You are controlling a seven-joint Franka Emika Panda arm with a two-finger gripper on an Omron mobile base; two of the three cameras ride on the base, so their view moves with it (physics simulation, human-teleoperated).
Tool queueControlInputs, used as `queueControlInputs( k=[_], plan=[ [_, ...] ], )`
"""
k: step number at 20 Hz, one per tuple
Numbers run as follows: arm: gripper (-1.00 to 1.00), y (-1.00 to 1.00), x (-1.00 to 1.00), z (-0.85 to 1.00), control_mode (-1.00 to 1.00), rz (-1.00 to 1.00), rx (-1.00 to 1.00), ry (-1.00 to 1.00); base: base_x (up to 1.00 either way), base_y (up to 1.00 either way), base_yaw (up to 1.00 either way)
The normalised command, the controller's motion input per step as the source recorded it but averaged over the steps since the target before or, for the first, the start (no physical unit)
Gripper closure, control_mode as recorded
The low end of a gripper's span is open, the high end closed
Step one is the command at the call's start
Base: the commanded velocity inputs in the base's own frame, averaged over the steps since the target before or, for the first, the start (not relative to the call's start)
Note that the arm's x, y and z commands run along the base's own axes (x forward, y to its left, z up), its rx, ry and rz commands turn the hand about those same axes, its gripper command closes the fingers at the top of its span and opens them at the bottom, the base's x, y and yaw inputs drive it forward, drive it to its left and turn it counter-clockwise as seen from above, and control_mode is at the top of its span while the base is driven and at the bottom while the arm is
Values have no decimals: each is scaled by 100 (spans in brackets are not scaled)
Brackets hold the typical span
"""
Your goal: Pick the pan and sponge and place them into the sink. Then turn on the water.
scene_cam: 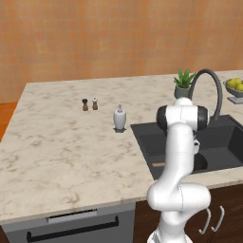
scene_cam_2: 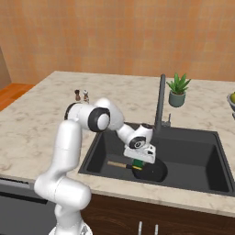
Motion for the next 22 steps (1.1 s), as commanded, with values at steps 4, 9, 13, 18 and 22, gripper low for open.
queueControlInputs(
  k=[4,9,13,18,22],
  plan=[
    [100,-15,46,-59,-100,0,0,0,0,0,0],
    [100,-13,15,-44,-100,0,0,-1,0,0,0],
    [-100,-2,0,-14,-100,0,0,0,0,0,0],
    [-100,1,0,5,-100,0,0,0,0,0,0],
    [-100,19,0,48,-100,0,0,0,0,0,0]
  ],
)
